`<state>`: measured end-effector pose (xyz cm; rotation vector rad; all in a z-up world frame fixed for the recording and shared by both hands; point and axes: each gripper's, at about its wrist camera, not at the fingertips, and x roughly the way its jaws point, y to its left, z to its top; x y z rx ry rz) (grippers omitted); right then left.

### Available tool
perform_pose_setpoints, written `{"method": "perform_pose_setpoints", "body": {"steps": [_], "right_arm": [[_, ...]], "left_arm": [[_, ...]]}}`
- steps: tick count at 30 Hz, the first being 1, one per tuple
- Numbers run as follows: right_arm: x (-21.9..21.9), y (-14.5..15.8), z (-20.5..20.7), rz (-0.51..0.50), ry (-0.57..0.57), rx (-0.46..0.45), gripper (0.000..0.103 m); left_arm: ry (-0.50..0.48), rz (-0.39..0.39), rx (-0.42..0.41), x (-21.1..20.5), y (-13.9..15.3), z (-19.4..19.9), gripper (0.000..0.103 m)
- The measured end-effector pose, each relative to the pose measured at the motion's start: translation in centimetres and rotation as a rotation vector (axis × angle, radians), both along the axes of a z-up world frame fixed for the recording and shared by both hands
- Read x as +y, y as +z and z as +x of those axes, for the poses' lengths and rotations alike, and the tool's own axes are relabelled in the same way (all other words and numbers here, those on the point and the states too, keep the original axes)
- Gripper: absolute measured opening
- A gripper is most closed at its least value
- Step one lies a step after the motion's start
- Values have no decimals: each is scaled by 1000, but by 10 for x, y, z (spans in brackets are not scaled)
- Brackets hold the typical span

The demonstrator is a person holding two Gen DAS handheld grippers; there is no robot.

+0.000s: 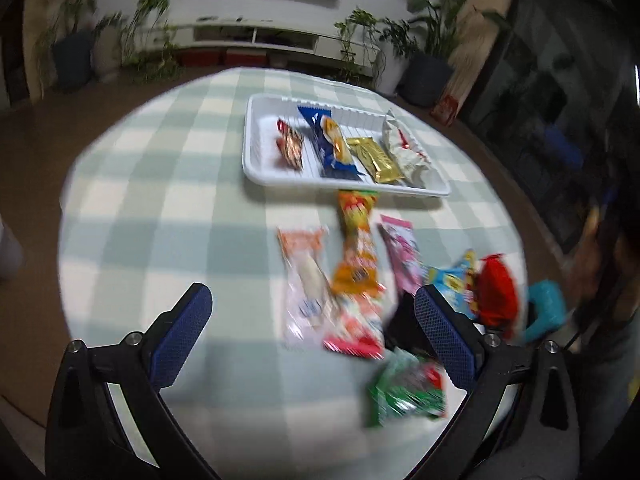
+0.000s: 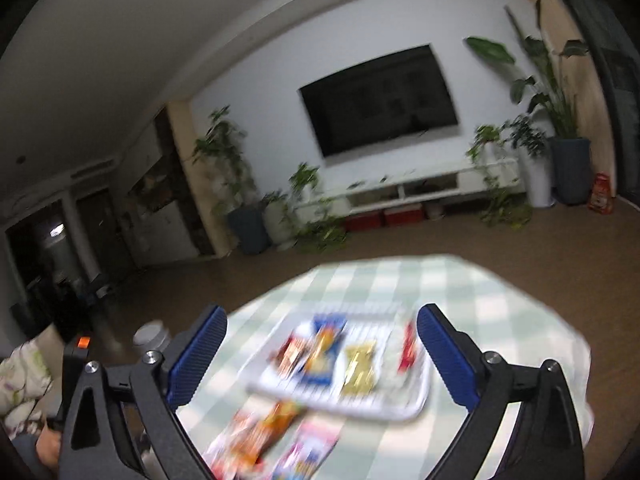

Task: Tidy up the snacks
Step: 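Grasp the black bag with the right gripper and lift it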

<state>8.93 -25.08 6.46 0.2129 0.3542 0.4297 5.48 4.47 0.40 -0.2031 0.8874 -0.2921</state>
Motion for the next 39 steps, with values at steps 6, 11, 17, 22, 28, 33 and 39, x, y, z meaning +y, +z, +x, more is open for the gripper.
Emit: {"method": "perform_pose_setpoints", "body": {"steps": [6, 11, 17, 22, 28, 33, 39], "right_arm": [[62, -39, -50, -268, 178, 141, 88], [103, -62, -76, -508, 323, 215, 81], [108, -93, -64, -671, 320, 330, 65], [123, -105, -67, -772, 379, 358, 58], [138, -123, -58, -861, 397, 400, 52], [142, -132, -52, -897, 393, 430, 46], [140, -135, -51, -887, 395, 457, 34]], "left_arm": [[32, -80, 69, 1, -31, -60, 102], [45, -126, 55, 1, -39, -82, 102], [18, -177, 24, -1, -30, -87, 103], [24, -192, 30, 4, -33, -86, 102], [13, -208, 26, 8, -34, -86, 103], [16, -211, 35, 10, -37, -84, 102], [14, -207, 52, 10, -43, -81, 102]]}}
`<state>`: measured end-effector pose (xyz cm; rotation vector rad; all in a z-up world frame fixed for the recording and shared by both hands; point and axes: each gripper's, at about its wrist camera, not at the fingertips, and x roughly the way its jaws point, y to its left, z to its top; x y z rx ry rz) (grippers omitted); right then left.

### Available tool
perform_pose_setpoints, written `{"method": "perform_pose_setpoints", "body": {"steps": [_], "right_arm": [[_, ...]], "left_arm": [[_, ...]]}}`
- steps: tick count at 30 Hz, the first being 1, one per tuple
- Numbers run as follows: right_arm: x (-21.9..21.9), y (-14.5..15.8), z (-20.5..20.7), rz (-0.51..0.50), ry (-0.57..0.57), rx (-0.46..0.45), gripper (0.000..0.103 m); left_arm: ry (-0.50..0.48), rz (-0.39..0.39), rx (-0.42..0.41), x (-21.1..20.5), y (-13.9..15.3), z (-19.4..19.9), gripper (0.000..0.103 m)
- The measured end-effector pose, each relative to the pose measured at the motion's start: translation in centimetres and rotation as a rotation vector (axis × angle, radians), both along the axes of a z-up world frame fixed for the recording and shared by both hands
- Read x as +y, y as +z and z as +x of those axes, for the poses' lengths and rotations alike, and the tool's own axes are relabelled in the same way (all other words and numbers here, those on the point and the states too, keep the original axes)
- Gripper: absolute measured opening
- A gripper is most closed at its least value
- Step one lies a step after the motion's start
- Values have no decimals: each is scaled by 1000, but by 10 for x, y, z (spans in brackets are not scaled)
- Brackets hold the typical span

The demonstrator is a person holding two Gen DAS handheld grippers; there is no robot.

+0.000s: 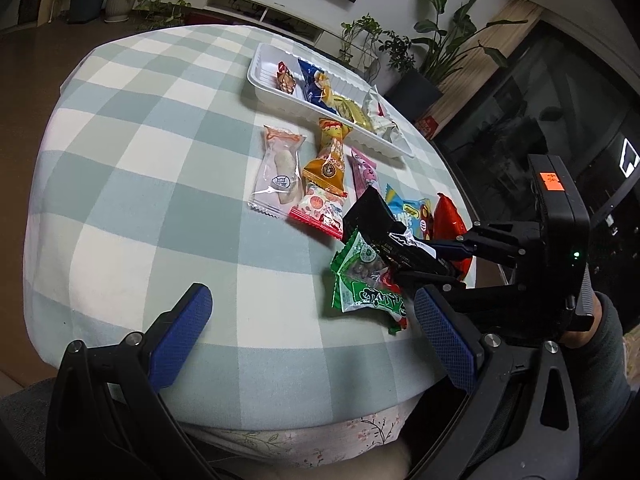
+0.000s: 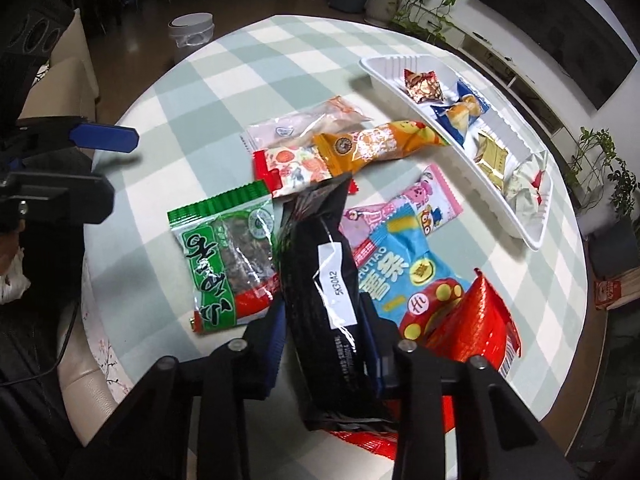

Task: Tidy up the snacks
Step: 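Grasp the black bag with the right gripper and lift it, then grasp the orange cartoon snack stick with the left gripper while the right holds the black bag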

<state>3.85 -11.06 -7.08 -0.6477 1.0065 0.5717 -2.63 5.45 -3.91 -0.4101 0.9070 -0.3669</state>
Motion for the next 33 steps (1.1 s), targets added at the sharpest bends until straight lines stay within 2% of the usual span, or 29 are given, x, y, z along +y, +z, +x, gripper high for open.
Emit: {"method": "perform_pose_setpoints", "body": {"steps": [6, 11, 15, 18, 20, 23, 27, 30, 32, 33], "right_arm": [[-5, 9, -4, 66, -15, 12, 30], [-17, 28, -9, 201, -67, -6, 30], [-34, 46, -10, 389, -143, -40, 30], [-59, 50, -1, 604, -312, -81, 30], [-71, 45, 1, 678, -401, -124, 30], [-68, 50, -3, 580, -433, -257, 30], [-72, 61, -11, 629, -414, -316, 30], [-73, 57, -7, 615, -443, -299, 30], [-77, 57, -6, 625, -466, -302, 30], [-84, 58, -7, 639, -475, -302, 30]], "left_arm": [[0, -9, -8, 2, 0, 0, 102], [1, 7, -19, 1, 7, 3, 102], [2, 103, -52, -4, 27, 15, 102], [-16, 183, -79, -15, 46, 37, 102], [-52, 245, -73, -29, 55, 57, 101], [-106, 327, -66, -55, 61, 85, 101], [-165, 406, -29, -87, 53, 118, 100], [-185, 484, 6, -102, 40, 141, 88], [-190, 521, 38, -105, 29, 155, 63], [-194, 535, 54, -106, 25, 160, 59]]}}
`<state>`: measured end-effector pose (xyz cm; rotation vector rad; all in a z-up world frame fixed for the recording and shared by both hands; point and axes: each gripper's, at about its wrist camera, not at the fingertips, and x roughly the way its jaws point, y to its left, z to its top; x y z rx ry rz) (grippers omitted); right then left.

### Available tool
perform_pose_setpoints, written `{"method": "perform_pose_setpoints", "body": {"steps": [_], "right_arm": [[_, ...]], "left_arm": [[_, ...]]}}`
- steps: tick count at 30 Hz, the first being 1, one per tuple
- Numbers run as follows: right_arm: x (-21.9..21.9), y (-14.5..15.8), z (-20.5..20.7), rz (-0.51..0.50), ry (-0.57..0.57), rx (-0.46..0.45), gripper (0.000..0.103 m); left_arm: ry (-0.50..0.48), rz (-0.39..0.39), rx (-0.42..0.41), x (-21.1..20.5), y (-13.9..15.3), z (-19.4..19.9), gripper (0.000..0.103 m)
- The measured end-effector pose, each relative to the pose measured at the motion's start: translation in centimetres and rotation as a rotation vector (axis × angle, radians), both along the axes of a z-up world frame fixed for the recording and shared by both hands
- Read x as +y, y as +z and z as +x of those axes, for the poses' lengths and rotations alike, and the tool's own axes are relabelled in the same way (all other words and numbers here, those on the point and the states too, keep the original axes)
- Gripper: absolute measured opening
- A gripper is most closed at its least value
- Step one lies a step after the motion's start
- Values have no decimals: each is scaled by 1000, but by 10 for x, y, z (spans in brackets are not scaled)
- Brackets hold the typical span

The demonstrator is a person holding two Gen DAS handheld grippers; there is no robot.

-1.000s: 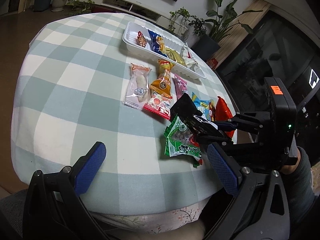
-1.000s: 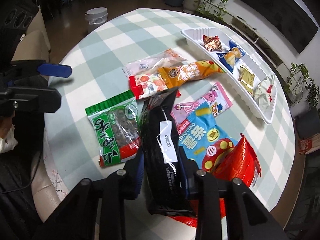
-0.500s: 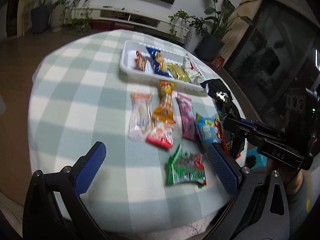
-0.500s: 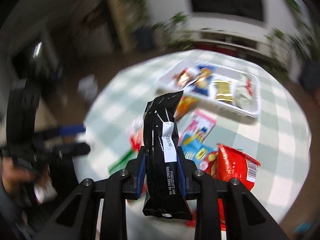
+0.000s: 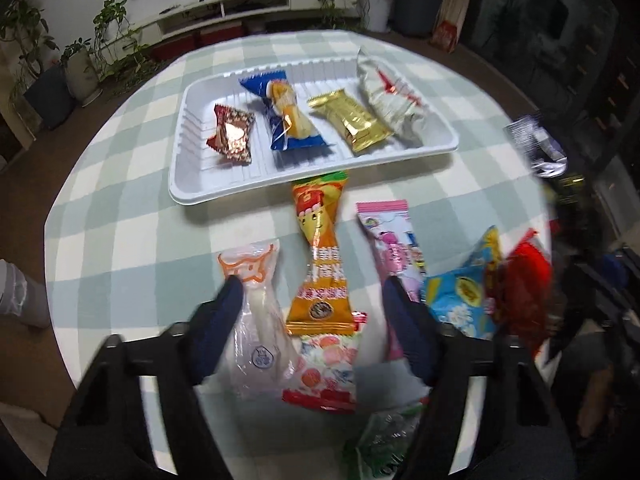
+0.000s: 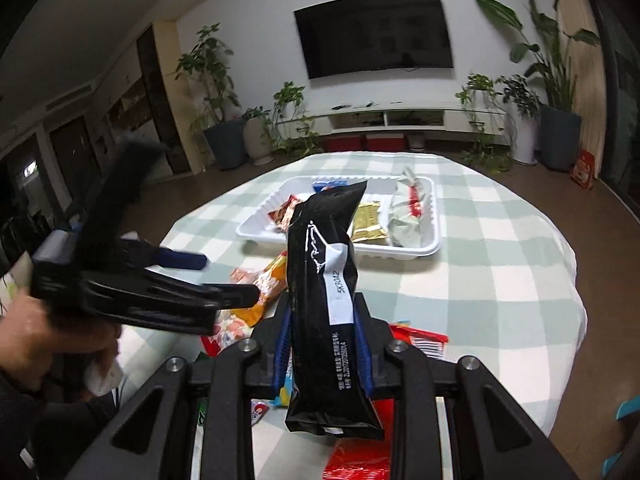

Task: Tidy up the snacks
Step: 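Grasp the orange cartoon snack stick with the left gripper while the right holds the black bag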

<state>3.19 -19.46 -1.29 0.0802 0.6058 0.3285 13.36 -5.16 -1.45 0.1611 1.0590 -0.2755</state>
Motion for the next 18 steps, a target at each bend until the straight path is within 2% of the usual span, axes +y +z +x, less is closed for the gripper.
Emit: {"method": "perform_pose_setpoints", "body": {"steps": [1, 5, 11, 18], "right_arm": [[-3, 1, 0, 16, -8, 1, 30], [-17, -1, -1, 53, -23, 18, 30], [-17, 1, -3, 65, -7, 9, 30], [-23, -1, 2, 89, -10, 23, 30]], "left_arm": [[-4, 23, 14, -2, -5, 6, 56], [-16, 82, 23, -7, -13, 20, 56], [-55, 129, 74, -21, -28, 36, 56], [-55, 160, 97, -30, -40, 47, 56]]}}
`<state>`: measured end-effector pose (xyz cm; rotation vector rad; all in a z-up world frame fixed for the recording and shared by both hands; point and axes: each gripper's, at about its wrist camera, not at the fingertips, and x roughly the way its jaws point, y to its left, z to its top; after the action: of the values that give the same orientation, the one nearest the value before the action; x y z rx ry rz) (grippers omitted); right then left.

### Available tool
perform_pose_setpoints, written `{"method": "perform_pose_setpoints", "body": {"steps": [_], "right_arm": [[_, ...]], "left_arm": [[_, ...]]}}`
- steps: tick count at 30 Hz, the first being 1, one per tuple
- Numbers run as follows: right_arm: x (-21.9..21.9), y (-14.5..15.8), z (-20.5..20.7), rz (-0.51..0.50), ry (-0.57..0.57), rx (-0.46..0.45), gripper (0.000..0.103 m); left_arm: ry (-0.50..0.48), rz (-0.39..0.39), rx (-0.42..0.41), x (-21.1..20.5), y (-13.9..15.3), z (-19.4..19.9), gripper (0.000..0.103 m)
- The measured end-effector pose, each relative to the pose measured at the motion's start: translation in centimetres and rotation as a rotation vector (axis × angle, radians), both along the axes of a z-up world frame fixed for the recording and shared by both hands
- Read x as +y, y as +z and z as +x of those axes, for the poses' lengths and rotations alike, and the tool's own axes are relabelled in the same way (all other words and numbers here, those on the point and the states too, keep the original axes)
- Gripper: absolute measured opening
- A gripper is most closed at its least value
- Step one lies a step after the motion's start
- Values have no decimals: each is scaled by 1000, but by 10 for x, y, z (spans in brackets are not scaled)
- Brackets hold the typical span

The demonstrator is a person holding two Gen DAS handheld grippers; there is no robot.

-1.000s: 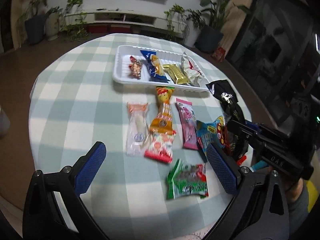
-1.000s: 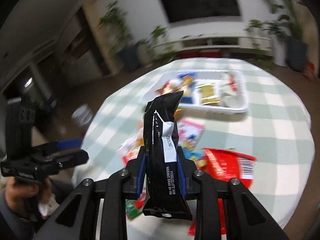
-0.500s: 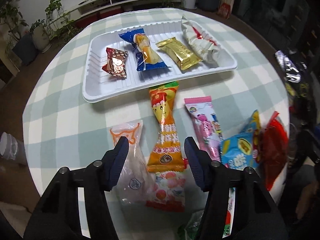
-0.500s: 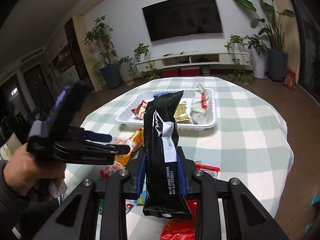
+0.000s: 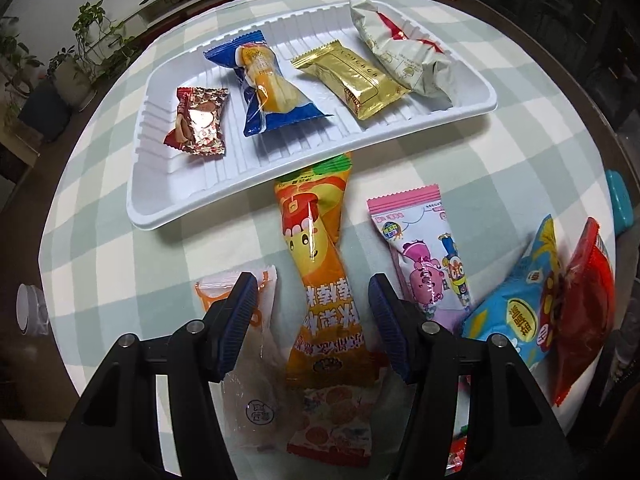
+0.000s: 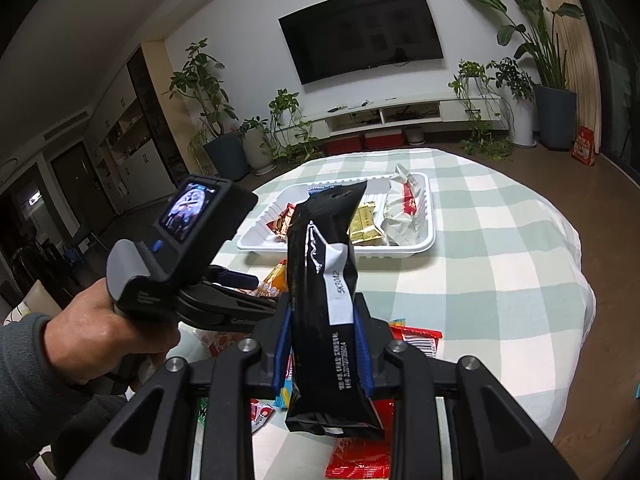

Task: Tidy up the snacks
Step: 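Grasp the orange cartoon snack stick with the left gripper while the right holds the black bag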

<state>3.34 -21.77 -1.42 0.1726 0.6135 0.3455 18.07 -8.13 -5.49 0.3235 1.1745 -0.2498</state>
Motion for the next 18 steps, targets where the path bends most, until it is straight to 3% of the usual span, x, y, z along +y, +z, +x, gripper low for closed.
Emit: {"method": "perform_pose_setpoints", "body": {"steps": [4, 6, 8, 10, 18], "right_arm": [[-1, -1, 1, 1, 2, 5, 30], [-1, -1, 1, 1, 1, 5, 30], [-1, -2, 2, 1, 1, 6, 30], [-1, -2, 2, 3, 0, 7, 30], [-4, -5, 4, 12, -5, 8, 30]], "left_arm": [[-5, 14, 2, -1, -1, 1, 56], [-13, 17, 5, -3, -1, 1, 51], [-20, 6, 14, -5, -1, 2, 31], [-34, 11, 16, -8, -1, 1, 24], [-24, -55, 43, 1, 0, 3, 17]]}}
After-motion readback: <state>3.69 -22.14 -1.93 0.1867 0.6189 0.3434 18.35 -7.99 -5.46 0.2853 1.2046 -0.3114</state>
